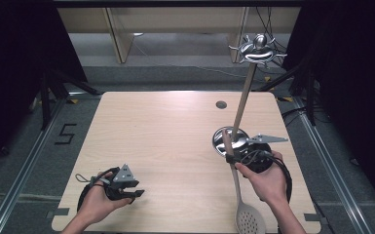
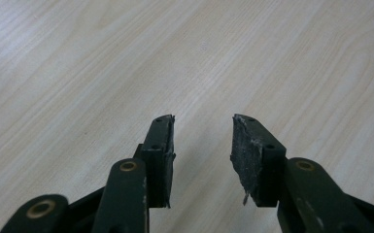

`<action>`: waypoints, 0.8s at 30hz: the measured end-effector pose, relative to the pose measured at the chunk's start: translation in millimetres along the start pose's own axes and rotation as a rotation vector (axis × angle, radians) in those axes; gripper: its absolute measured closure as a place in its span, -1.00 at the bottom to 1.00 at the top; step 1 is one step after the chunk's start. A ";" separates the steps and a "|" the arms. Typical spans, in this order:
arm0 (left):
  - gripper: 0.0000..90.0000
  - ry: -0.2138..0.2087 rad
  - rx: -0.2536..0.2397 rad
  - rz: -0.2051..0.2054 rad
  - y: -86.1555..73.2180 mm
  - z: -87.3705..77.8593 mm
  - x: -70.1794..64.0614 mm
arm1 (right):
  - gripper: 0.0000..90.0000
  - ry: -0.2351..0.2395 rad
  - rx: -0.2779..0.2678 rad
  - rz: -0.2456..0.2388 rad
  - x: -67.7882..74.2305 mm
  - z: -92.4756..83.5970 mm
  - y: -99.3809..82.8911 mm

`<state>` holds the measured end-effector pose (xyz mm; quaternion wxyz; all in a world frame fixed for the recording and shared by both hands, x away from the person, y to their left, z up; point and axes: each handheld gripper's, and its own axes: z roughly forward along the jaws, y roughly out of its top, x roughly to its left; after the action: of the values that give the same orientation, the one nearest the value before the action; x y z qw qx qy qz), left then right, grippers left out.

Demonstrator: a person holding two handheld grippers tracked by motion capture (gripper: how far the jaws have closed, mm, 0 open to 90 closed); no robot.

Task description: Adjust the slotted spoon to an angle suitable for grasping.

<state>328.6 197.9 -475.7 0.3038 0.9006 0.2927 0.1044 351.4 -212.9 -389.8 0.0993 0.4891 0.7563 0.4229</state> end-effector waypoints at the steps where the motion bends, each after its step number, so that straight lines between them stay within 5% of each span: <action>1: 0.32 0.001 -0.002 -0.002 -0.1 0.1 0.0 | 0.58 -0.009 -0.008 -0.026 -2.2 -2.2 -0.2; 2: 0.32 0.001 -0.002 -0.002 -0.1 0.1 0.0 | 0.58 0.001 -0.015 0.007 -0.3 -4.1 -1.2; 3: 0.31 0.001 -0.003 -0.002 -0.2 0.3 0.1 | 0.57 0.002 -0.038 -0.032 -4.4 -5.9 -1.4; 10: 0.31 0.010 -0.006 -0.002 0.0 0.6 -0.1 | 0.58 0.027 -0.103 -0.030 -5.3 -17.8 -3.7; 11: 0.31 0.013 -0.014 -0.001 -0.2 0.7 0.0 | 0.57 0.025 -0.095 0.010 -1.8 -20.0 -4.6; 14: 0.31 0.010 -0.023 -0.011 -0.6 0.7 -0.6 | 0.57 0.026 -0.134 -0.060 -4.8 -23.7 -5.0; 15: 0.31 0.013 -0.025 -0.022 -0.8 0.9 -0.6 | 0.57 0.042 -0.142 -0.024 -1.6 -24.5 -6.1; 19: 0.30 0.018 -0.041 -0.028 -0.6 0.9 -1.2 | 0.57 0.033 -0.177 -0.085 -4.7 -28.8 -5.9; 20: 0.30 0.023 -0.045 -0.027 -0.4 0.6 -1.2 | 0.57 0.043 -0.189 -0.054 -2.2 -30.1 -6.7; 24: 0.29 0.020 -0.049 -0.029 -0.4 -0.3 -1.6 | 0.57 0.049 -0.232 -0.083 -4.0 -32.3 -6.0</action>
<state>327.0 197.3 -475.7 0.3243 0.8875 0.3061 0.1162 331.2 -234.7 -375.2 0.1544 0.4321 0.7241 0.5149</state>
